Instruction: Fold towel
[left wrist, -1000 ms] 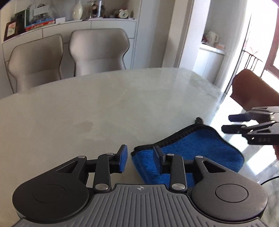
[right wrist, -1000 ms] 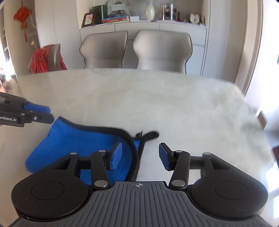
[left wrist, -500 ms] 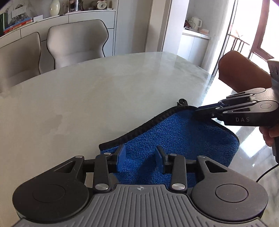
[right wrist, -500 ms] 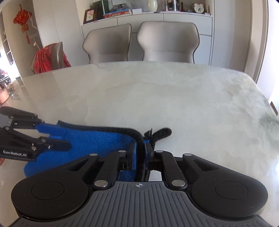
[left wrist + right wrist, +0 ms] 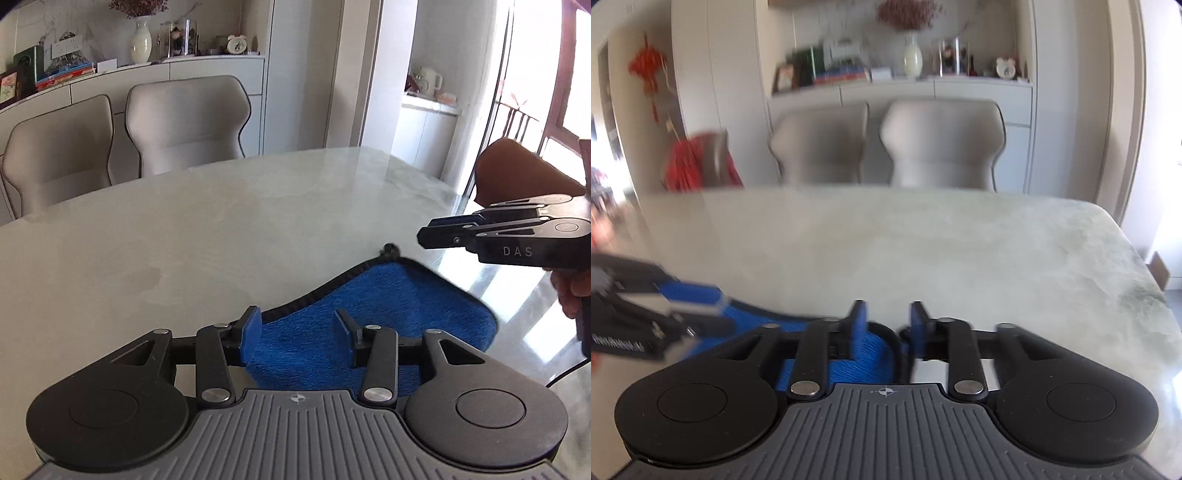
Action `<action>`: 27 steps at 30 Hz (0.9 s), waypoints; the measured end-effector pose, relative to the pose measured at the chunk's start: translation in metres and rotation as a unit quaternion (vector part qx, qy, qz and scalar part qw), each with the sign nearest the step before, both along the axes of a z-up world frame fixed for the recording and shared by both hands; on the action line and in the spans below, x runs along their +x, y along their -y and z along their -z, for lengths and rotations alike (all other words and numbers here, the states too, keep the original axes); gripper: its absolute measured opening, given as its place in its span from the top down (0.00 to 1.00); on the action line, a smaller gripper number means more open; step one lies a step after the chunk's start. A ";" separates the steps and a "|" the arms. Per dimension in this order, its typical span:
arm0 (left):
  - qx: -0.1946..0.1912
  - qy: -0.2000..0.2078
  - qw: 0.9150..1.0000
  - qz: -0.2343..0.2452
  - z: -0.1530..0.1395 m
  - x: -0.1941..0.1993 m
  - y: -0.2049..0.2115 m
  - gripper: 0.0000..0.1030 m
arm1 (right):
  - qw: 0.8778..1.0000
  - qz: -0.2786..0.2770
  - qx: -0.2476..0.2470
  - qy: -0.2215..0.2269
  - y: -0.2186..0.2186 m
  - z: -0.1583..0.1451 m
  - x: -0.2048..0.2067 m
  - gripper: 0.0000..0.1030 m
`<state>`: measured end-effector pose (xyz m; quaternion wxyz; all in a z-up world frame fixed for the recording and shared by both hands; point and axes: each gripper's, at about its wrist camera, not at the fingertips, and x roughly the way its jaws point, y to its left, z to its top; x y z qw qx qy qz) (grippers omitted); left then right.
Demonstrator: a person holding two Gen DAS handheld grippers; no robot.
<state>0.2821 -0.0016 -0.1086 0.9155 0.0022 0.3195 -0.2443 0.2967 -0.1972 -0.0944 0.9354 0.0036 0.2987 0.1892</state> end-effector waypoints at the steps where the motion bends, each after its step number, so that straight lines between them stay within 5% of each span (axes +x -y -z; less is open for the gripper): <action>1: -0.009 0.002 1.000 0.009 -0.002 -0.004 0.003 0.50 | 1.000 -0.011 0.006 -0.010 -0.002 0.003 -0.003 0.68; 5: -0.012 -0.008 0.999 0.048 0.005 -0.016 0.023 0.49 | 0.997 -0.053 0.029 -0.050 -0.009 0.015 -0.014 0.68; 10: 0.012 -0.059 0.998 0.029 0.029 -0.015 0.027 0.49 | 0.995 -0.039 0.034 -0.087 -0.004 0.040 -0.003 0.69; 19: 0.039 -0.060 0.997 -0.016 0.026 -0.022 0.033 0.48 | 0.994 -0.020 0.067 -0.080 0.008 0.041 -0.005 0.69; 27: 0.041 -0.036 0.998 -0.043 0.005 -0.041 0.037 0.35 | 0.989 -0.050 0.131 -0.055 0.009 0.024 -0.043 0.68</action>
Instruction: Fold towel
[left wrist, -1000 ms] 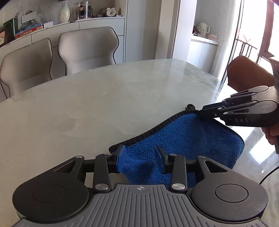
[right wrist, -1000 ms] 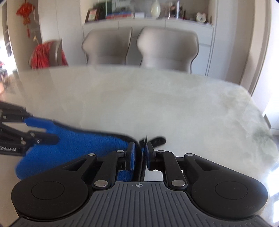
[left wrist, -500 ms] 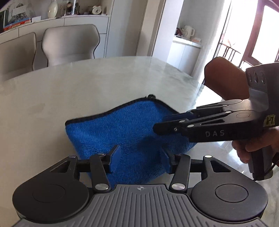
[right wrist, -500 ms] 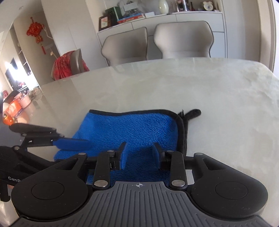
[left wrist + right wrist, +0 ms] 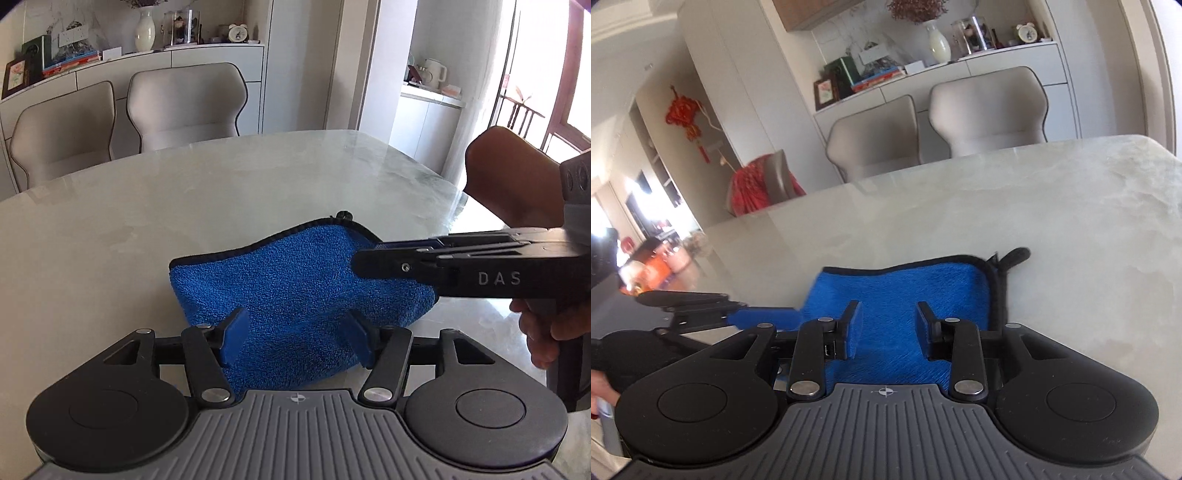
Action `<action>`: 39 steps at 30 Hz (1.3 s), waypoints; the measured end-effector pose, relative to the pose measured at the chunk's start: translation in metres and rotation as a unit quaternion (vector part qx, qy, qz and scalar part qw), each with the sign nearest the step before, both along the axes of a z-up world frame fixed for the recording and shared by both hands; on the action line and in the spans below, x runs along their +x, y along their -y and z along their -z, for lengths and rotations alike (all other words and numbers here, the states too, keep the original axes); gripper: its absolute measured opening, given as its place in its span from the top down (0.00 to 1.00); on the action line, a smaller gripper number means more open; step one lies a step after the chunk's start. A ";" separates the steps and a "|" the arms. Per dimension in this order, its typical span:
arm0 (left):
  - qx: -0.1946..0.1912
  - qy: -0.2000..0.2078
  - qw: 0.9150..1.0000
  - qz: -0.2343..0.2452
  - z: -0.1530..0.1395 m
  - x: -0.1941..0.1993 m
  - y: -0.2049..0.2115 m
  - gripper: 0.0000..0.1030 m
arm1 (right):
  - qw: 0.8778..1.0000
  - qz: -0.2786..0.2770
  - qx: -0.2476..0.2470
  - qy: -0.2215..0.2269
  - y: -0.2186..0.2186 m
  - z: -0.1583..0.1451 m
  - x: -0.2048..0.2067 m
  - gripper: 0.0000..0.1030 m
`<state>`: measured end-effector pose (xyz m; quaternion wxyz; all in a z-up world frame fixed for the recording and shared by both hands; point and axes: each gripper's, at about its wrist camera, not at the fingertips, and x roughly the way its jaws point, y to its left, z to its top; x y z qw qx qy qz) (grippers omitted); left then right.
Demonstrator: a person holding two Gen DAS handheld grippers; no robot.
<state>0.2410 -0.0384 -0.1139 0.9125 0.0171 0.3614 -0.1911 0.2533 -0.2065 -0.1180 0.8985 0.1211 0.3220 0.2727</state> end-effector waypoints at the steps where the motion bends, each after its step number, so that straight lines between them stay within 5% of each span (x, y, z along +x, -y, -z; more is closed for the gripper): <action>1: 0.004 -0.005 1.000 -0.002 0.002 -0.001 0.002 0.34 | 1.000 -0.001 0.002 -0.003 0.000 0.001 -0.003 0.68; 11: 0.030 -0.037 0.999 -0.013 0.022 -0.003 -0.003 0.34 | 0.997 0.056 0.030 -0.046 0.020 0.030 -0.002 0.70; 23: 0.002 -0.019 1.000 -0.023 0.000 0.009 -0.008 0.33 | 0.999 0.030 0.011 -0.008 0.005 0.003 0.015 0.65; 39: 0.035 -0.034 0.998 -0.027 0.026 0.022 -0.005 0.33 | 0.998 0.056 0.014 -0.036 0.015 0.031 0.044 0.66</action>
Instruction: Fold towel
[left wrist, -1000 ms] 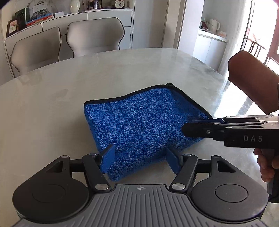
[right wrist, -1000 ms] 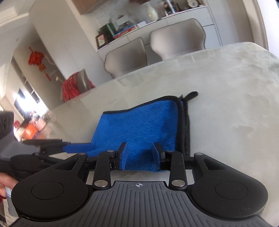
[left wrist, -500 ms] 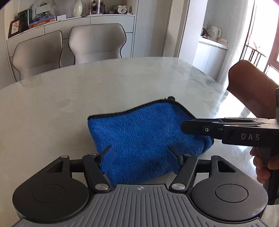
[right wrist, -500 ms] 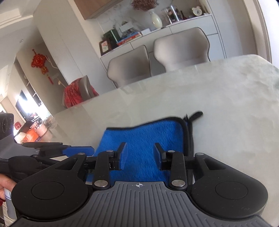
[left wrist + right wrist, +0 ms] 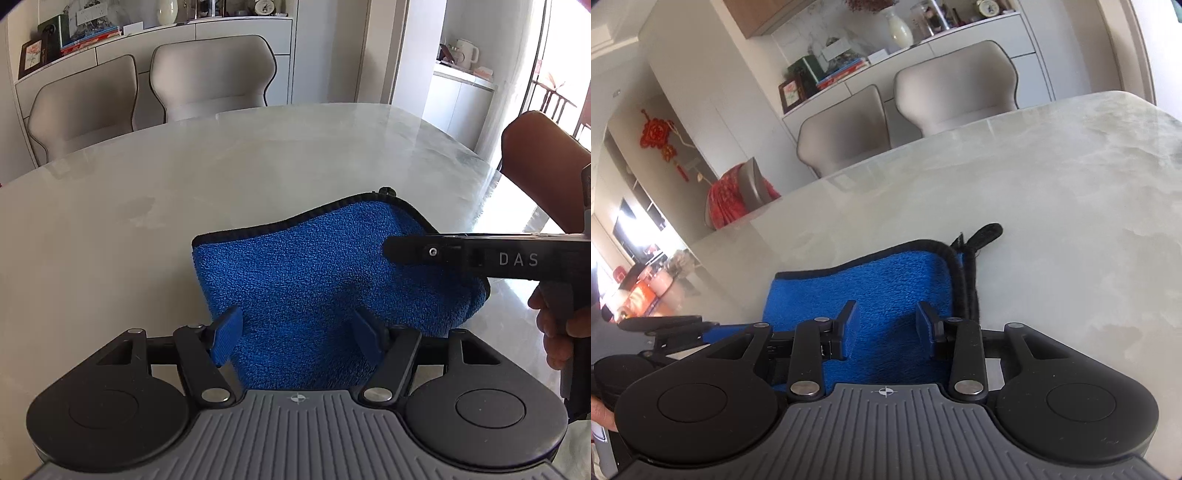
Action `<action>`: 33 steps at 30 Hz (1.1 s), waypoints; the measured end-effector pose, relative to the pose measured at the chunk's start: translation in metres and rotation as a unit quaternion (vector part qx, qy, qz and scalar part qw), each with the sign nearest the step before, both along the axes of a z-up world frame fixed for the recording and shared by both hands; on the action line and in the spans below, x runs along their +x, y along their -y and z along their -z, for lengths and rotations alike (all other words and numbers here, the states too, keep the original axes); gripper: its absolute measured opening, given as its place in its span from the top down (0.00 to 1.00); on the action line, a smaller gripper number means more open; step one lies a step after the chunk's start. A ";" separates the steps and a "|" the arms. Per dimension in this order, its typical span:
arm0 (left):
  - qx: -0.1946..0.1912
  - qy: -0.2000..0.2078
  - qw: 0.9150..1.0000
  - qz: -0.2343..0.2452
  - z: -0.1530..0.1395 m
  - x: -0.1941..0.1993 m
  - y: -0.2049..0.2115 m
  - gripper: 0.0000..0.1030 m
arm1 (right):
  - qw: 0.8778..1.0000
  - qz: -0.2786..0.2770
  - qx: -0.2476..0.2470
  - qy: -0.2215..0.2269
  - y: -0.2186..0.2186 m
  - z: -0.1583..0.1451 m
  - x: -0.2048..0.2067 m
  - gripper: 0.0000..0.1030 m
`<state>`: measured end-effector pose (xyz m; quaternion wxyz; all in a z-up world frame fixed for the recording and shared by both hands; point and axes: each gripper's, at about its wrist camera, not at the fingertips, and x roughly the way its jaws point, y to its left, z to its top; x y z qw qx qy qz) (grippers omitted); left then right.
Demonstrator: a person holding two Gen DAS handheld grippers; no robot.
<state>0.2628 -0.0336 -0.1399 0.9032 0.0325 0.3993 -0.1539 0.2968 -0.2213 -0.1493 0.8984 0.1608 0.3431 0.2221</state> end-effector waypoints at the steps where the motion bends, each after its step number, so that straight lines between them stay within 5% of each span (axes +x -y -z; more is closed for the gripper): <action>1: -0.006 0.001 1.000 -0.003 -0.002 0.000 -0.002 0.33 | 1.000 0.001 -0.002 0.001 -0.001 -0.001 0.000 0.65; 4: -0.027 0.016 0.999 -0.006 -0.010 0.001 -0.008 0.33 | 1.000 -0.011 -0.013 0.022 -0.009 -0.011 0.005 0.63; 8: 0.006 0.024 1.000 -0.008 -0.013 0.022 -0.002 0.29 | 0.999 -0.026 -0.020 0.032 -0.021 -0.017 0.018 0.61; 19: 0.024 0.019 0.999 -0.019 0.000 0.047 0.003 0.28 | 0.998 -0.038 -0.029 0.028 -0.025 -0.005 0.044 0.60; 33: 0.017 0.011 0.999 -0.028 -0.008 0.039 -0.002 0.27 | 0.997 -0.037 -0.031 0.063 -0.022 -0.021 0.014 0.56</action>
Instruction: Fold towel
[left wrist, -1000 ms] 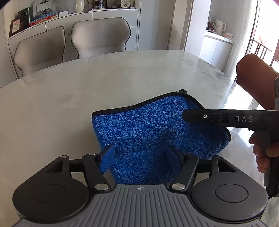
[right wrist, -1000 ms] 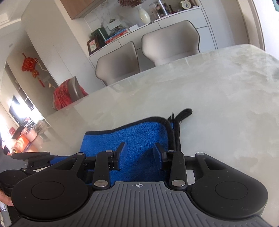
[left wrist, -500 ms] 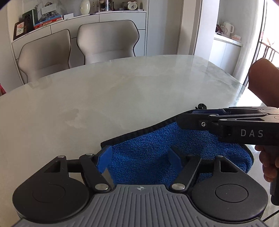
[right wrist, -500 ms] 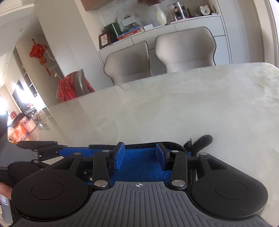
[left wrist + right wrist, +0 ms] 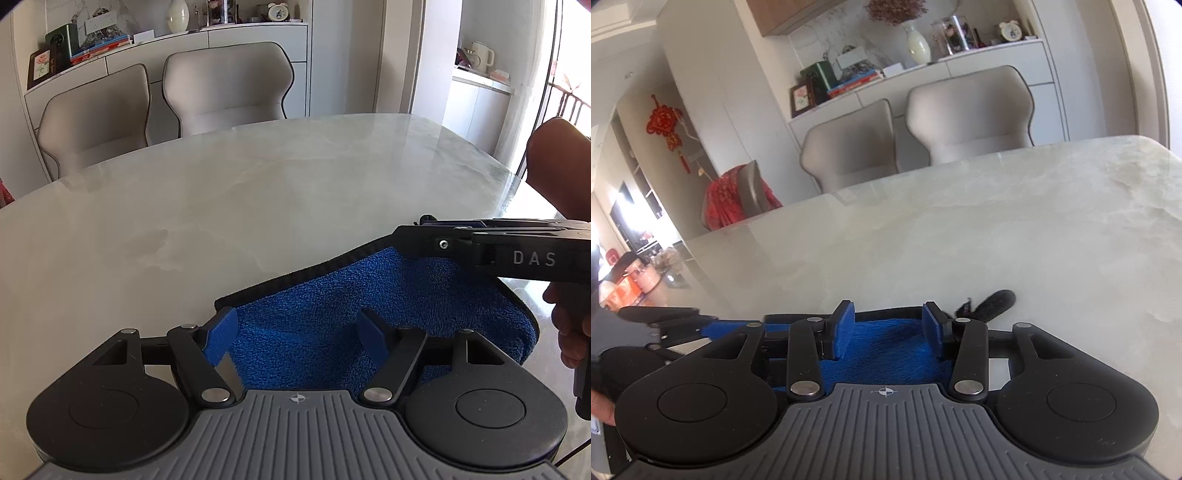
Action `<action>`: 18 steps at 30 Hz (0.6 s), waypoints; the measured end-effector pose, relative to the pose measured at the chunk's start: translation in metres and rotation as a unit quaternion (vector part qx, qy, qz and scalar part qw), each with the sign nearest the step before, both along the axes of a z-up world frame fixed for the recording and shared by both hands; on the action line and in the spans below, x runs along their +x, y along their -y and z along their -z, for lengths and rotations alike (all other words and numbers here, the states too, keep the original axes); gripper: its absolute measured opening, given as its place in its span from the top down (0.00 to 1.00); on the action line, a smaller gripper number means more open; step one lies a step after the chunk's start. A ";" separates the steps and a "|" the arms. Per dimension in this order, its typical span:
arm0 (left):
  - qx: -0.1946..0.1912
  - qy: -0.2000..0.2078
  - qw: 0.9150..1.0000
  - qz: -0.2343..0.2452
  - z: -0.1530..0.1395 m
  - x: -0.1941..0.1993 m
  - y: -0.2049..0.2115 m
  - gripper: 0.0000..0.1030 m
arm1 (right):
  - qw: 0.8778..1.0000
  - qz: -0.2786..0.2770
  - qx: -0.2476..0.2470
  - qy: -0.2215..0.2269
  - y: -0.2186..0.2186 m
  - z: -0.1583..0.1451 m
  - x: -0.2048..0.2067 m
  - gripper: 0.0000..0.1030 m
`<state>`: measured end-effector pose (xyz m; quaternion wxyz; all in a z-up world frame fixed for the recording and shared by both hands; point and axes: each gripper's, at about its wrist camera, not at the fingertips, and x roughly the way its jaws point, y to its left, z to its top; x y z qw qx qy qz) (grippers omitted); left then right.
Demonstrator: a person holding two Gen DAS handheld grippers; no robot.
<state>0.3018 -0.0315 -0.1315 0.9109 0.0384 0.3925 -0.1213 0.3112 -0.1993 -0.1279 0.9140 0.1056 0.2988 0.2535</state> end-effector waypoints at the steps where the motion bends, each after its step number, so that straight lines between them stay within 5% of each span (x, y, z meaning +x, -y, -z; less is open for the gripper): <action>1: -0.006 0.000 1.000 -0.001 -0.004 -0.004 -0.001 0.27 | 1.000 -0.003 -0.002 0.004 -0.002 -0.002 -0.008 0.55; 10: -0.011 -0.005 1.000 0.023 0.003 -0.055 0.005 0.26 | 1.000 -0.003 0.001 -0.021 -0.006 0.006 -0.045 0.52; 18: -0.023 -0.008 1.000 0.015 0.008 -0.055 -0.004 0.20 | 0.999 0.042 0.006 -0.029 0.021 0.015 -0.042 0.53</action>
